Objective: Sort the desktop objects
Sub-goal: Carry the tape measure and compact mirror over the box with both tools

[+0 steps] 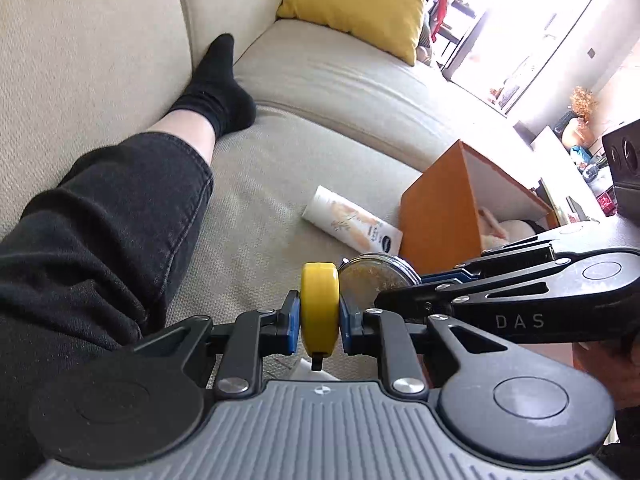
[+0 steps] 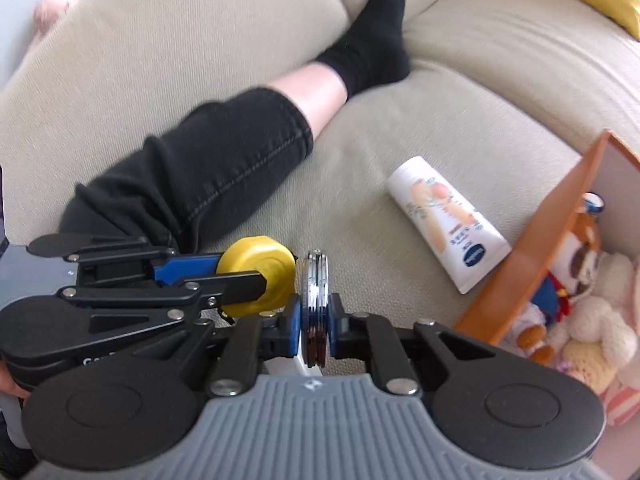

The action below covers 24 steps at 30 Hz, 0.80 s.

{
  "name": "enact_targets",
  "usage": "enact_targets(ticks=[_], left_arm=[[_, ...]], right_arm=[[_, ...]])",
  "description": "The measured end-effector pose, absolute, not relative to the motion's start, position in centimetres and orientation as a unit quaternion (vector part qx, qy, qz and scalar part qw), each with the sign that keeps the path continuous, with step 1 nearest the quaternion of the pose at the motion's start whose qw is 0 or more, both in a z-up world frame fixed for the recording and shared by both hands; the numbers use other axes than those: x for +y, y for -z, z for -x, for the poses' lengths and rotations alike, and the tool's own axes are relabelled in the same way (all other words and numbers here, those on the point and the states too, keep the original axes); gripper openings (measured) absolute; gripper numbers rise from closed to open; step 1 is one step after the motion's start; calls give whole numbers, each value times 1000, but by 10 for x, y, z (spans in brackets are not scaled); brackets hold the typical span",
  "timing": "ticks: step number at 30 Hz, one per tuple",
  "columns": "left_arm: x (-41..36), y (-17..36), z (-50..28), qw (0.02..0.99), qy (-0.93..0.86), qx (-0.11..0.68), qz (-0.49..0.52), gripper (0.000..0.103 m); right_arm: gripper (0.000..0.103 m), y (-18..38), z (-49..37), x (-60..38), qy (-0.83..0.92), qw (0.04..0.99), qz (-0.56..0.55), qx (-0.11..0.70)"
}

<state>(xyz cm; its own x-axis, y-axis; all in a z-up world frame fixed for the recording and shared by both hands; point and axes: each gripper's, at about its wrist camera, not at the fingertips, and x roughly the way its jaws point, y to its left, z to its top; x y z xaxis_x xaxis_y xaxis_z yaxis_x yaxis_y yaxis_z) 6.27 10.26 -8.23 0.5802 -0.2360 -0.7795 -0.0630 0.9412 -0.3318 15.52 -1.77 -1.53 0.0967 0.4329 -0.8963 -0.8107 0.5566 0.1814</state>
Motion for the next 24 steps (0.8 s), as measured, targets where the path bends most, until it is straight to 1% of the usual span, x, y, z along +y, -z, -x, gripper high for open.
enact_targets(ticks=[9,16,20,24], left_arm=[[55,37,-59,893,111,412,143,22],[12,29,-73,881,189,409,141,22],[-13,41,-86,868,216,427,135,22],[-38,54,-96,855,237,447,115,22]], right_arm=[[14,-33,-146,-89,-426,775,96,457],[14,-57,-149,-153,-379,811,43,443],[14,-52,-154,-186,-340,823,26,454],[14,-31,-166,-214,-294,825,10,482]])
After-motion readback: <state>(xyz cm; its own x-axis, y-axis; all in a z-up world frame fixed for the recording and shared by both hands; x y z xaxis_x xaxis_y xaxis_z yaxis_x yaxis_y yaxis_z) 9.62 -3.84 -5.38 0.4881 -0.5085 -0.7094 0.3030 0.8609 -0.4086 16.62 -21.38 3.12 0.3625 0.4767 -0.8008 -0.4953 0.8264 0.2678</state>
